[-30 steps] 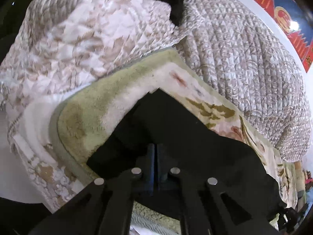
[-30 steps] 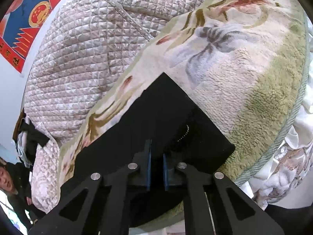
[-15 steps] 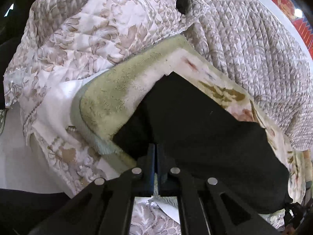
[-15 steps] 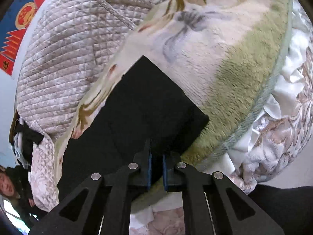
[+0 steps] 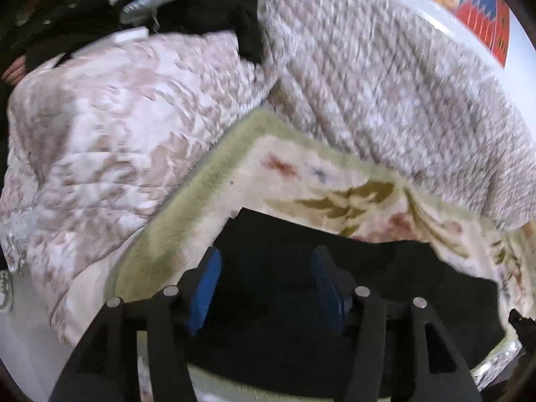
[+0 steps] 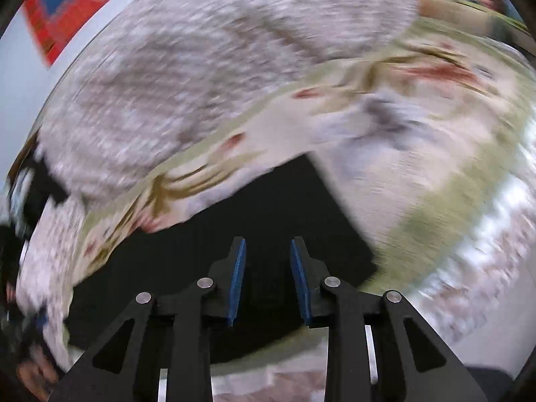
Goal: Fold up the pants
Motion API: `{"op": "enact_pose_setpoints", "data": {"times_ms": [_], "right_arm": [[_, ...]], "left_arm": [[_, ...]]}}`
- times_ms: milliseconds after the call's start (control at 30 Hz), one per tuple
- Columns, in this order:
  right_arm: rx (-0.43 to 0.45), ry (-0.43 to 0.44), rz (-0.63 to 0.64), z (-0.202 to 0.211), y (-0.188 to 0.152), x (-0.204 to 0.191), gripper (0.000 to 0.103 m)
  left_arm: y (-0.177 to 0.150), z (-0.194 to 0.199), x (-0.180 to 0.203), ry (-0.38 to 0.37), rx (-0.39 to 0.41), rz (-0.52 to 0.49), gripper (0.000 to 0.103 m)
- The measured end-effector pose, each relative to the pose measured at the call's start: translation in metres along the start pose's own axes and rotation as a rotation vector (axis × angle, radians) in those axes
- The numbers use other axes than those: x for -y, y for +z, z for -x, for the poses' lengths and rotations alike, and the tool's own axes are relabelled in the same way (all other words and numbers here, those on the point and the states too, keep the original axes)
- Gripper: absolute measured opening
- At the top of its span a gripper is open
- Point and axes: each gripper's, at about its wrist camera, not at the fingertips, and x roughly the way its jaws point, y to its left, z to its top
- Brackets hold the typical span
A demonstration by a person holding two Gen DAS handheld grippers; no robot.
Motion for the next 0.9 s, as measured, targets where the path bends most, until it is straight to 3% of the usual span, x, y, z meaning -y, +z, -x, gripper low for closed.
{"op": "enact_pose_setpoints", "data": {"times_ms": [100, 167, 233, 333, 433, 533, 800, 867, 900], "right_arm": [[-0.054, 0.031, 0.072, -0.022, 0.001, -0.018, 0.028], [-0.073, 0.107, 0.100, -0.028, -0.005, -0.029, 0.028], [-0.088, 0.169, 0.156, -0.033, -0.016, -0.044, 0.028], [-0.143, 0.252, 0.280, -0.049, -0.036, -0.079, 0.028], [-0.199, 0.318, 0.353, -0.064, -0.054, -0.108, 0.028], [-0.205, 0.338, 0.402, -0.066, -0.062, -0.126, 0.028], [-0.212, 0.338, 0.375, -0.068, -0.061, -0.120, 0.028], [-0.214, 0.345, 0.365, -0.069, -0.060, -0.119, 0.028], [-0.213, 0.349, 0.362, -0.069, -0.060, -0.119, 0.028]], "left_arm": [[-0.002, -0.002, -0.013, 0.047, -0.028, 0.050, 0.060], [-0.016, 0.014, -0.028, 0.014, -0.006, 0.088, 0.060], [-0.035, 0.030, -0.038, 0.031, 0.008, 0.100, 0.060], [-0.056, 0.037, -0.044, -0.018, -0.026, 0.124, 0.058], [-0.065, 0.027, -0.047, -0.058, -0.063, 0.177, 0.044], [-0.073, 0.010, -0.053, -0.089, -0.127, 0.275, 0.042], [-0.082, -0.003, -0.057, -0.136, -0.103, 0.443, 0.044], [-0.081, -0.006, -0.057, -0.117, -0.093, 0.456, 0.032], [-0.080, -0.007, -0.057, -0.075, -0.091, 0.454, 0.012]]}}
